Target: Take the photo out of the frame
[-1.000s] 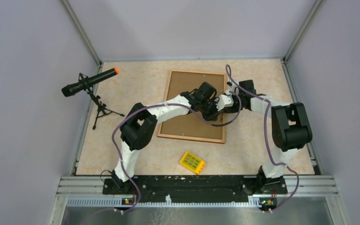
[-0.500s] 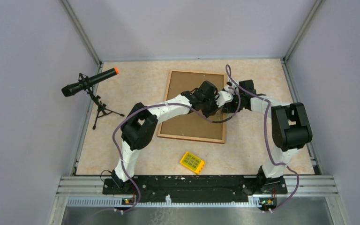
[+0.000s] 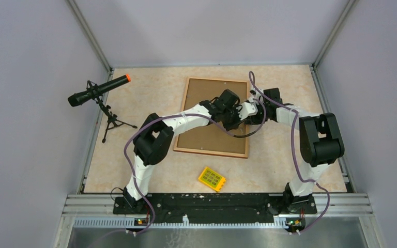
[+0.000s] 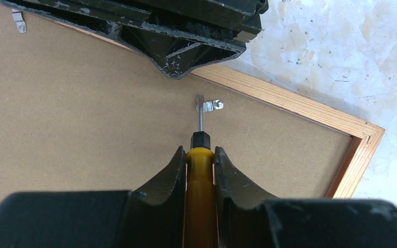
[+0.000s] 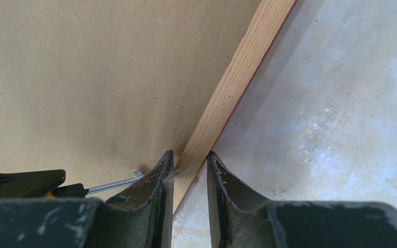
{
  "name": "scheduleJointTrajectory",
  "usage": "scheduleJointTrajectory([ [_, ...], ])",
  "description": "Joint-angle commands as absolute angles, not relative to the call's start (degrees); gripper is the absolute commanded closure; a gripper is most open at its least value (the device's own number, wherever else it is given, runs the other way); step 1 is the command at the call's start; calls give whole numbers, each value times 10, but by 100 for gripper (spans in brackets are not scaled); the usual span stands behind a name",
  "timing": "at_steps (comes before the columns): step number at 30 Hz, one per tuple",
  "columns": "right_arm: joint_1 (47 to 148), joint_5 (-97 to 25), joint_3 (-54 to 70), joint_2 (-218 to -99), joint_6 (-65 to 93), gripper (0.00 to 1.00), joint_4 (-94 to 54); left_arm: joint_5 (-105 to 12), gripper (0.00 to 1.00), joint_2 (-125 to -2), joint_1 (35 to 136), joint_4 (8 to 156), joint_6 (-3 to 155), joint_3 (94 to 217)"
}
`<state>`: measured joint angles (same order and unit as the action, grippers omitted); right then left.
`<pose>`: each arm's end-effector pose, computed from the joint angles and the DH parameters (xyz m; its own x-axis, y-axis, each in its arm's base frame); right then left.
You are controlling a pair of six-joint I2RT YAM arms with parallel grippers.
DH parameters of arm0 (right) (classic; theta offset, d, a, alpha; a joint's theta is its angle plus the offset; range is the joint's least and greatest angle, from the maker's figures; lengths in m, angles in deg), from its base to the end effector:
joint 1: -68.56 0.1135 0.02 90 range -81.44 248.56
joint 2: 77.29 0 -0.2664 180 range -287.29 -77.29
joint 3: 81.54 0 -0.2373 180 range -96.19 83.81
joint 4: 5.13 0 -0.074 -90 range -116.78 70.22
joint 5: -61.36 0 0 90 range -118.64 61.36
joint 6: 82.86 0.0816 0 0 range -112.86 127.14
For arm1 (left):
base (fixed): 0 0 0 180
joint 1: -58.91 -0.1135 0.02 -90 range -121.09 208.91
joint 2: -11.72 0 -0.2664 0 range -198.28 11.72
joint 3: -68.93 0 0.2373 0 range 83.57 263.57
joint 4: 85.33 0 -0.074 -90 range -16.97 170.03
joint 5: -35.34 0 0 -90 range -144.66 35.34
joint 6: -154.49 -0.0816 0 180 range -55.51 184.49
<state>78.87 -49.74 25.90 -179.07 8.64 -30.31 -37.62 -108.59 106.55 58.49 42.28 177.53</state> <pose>0.3577 0.0949 0.1364 -0.8095 -0.1224 -0.5743 -0.3521 0.8839 0.3079 0.3116 -0.3773 0.1825 -0.1457 0.6961 -0.7030 0.9656 0.2548 0.0522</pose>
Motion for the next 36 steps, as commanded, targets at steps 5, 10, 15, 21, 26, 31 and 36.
scheduleJointTrajectory([
  [5,785,-469,260,-1823,56,100,-347,-397,100,-1052,1072,535,404,1747],
  [10,785,-467,260,-1823,55,100,-346,-391,100,-1030,1072,524,401,1735],
  [15,785,-467,259,-1825,53,100,-346,-404,100,-1010,1071,517,414,1747],
  [21,785,-456,260,-1826,45,100,-346,-433,100,-948,1053,483,395,1725],
  [26,785,-450,261,-1823,40,100,-347,-457,100,-883,997,420,337,1676],
  [31,785,-452,261,-1822,41,100,-346,-518,100,-824,934,377,283,1616],
  [36,785,-455,259,-1824,40,100,-349,-600,100,-784,902,406,247,1553],
])
